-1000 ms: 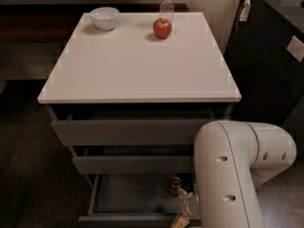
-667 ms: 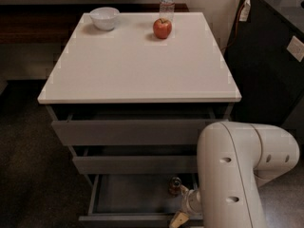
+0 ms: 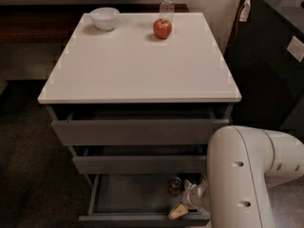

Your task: Pick coke can from bottom drawer and place on counter

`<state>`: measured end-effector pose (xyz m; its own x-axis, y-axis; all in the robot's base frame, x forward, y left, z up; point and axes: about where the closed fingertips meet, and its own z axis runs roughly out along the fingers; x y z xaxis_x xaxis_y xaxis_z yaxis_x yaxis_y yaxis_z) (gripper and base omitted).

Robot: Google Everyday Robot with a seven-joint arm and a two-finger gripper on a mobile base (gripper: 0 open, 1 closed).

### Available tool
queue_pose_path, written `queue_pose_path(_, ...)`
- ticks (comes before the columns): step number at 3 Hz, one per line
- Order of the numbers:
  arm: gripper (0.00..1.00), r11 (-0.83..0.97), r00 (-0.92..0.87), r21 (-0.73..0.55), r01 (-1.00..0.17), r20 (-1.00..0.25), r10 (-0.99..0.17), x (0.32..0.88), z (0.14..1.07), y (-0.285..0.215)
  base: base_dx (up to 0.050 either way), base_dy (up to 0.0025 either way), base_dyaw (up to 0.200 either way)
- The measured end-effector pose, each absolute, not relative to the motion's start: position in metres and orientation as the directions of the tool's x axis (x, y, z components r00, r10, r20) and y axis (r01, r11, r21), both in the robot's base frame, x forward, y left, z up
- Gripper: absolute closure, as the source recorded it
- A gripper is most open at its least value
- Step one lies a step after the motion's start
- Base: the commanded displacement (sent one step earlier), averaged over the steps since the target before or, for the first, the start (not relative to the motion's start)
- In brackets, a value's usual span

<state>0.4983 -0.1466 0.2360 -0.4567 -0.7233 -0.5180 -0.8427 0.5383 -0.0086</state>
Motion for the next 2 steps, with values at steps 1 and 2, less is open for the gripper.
queue_pose_path(1,0.0,0.588,-0.485,-0.022,-0.809,-0.541,-0.687,0.514,0.234,-0.153,0.0,0.0,0.0)
queue_pose_path(2,0.0,0.621,-0.498,-0.037,-0.783,-0.561,-0.661,0.529,0.23,-0.156,0.0,0.0,0.0)
